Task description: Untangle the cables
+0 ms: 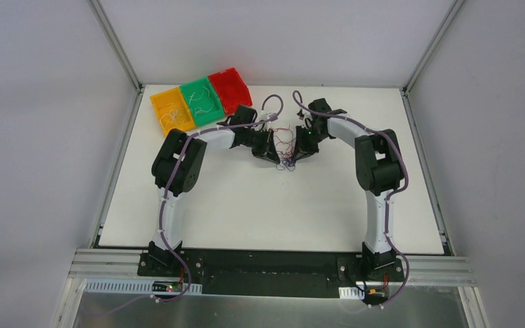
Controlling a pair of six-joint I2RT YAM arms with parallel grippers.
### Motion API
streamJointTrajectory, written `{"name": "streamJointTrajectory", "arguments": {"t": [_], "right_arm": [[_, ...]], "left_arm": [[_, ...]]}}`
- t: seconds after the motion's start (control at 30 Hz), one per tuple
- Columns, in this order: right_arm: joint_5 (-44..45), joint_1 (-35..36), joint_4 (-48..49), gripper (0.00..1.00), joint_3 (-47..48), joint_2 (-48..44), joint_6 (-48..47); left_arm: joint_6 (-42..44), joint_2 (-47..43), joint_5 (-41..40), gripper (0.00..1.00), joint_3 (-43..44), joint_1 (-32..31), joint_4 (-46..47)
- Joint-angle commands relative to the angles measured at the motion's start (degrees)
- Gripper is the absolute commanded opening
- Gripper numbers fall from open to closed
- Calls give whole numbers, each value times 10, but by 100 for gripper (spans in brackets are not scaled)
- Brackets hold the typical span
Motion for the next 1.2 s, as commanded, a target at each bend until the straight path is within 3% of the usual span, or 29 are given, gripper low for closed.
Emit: {"name": "streamJointTrajectory", "arguments": {"t": [0.0,0.3,0.73,0.87,0.9,0.97,1.0,1.17], "right_arm": [[115,7,-12,8,17,-2,-14],[174,-15,-78,6,18,-5,-78],[187,-60,-112,13,-37,-49,-169],[98,-71,-159,0,-22,-53,-185],[59,-72,-172,0,-15,-53,-189],[-21,-73,-200,0,-1,-55,-188],[-55,-72,-207,0,3,-57,-176],[-138,-60,-199,0,5,-76,-125]], "left_arm": [[31,-145,56,0,-32,-3,-2],[4,-277,139,0,12,38,-19],[-92,-279,184,0,278,139,-21],[-41,-280,177,0,266,154,-75],[-15,-286,176,6,244,155,-93],[15,-299,166,43,175,153,-100],[20,-302,162,55,140,151,-100],[136,-307,122,80,-16,110,-123]]}}
